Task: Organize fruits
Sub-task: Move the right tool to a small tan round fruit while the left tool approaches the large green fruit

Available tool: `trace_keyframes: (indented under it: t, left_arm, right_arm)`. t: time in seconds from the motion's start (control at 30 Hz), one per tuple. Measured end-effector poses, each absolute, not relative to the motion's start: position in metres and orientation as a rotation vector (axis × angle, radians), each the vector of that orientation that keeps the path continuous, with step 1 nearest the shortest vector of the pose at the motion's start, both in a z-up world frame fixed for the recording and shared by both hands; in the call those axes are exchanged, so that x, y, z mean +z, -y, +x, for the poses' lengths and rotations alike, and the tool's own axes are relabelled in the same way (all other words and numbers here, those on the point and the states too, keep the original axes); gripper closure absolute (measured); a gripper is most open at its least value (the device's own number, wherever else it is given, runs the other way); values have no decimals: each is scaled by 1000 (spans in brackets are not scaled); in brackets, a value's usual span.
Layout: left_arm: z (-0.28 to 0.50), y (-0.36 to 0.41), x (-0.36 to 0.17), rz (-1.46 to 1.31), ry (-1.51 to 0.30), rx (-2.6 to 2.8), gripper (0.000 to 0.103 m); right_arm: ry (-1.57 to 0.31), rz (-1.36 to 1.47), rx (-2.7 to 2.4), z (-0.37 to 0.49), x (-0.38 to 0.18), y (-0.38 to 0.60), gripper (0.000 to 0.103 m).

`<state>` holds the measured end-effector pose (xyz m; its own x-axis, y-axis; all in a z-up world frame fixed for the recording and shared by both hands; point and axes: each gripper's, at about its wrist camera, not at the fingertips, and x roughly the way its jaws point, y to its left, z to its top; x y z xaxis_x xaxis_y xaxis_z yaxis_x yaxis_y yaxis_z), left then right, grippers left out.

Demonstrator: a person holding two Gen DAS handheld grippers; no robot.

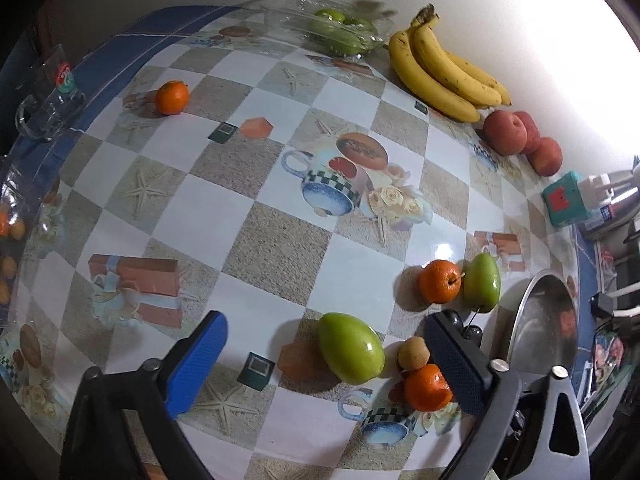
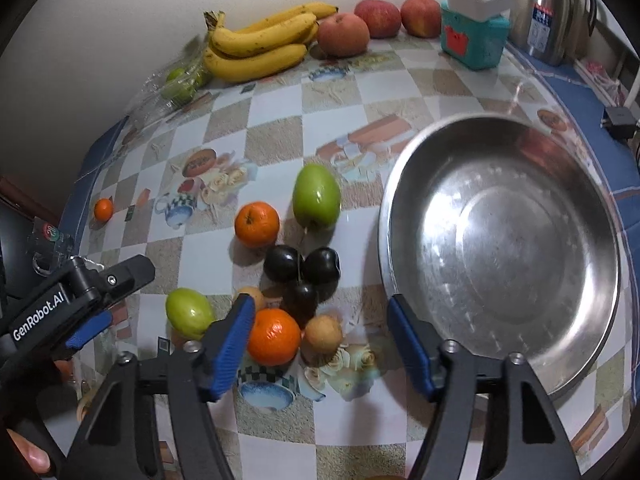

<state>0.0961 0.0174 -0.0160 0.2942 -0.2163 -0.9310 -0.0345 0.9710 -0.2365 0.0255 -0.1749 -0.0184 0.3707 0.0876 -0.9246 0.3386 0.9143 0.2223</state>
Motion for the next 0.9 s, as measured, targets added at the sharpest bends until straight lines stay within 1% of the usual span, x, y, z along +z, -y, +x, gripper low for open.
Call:
trace_keyframes:
  t: [0.13,0.2,0.27,0.43,0.53,0.57,0.67,0.77,0.83,0.9]
  left_arm:
    - [97,-10,-24,-225,-1301,-145,12]
    - [97,-7,-27,-220,-1313,-150,16]
    - [96,-4,-29,-216,-1321,-152,16]
    - [96,-1,-33,-214,-1334,-146,17]
    - [95,-1,-35,-216,-1342,-145,21]
    - [96,0,-36,-214,-1345,-144,21]
    - [96,1,-39,-213,-1359,-143,22]
    - [95,2,-41,-223,-1373,-153,27]
    - [95,3,-42,-221,-1377,-154,28]
    - [95,4,-43,-218,-1381,-158,39]
  right_arm:
    - [-1211,420,-168,25,-27,177,51]
    - [-1220,434,-167,24,-30,179,52]
    - [-1223,437,-162,23,-30,178,57]
    - [-1234,433,-160,22,-32,177,62]
    - [-1253,433,-156,22,-37,175,65]
    - [-1254,428,-157,22,-37,175,67]
    - [-1259,424,-153,22,-37,173,69]
    - [-1264,416,-154,22,-38,172,73]
    - [-1262,420,-149,23,-38,172,73]
    - [-1263,416,-151,23,-38,171,73]
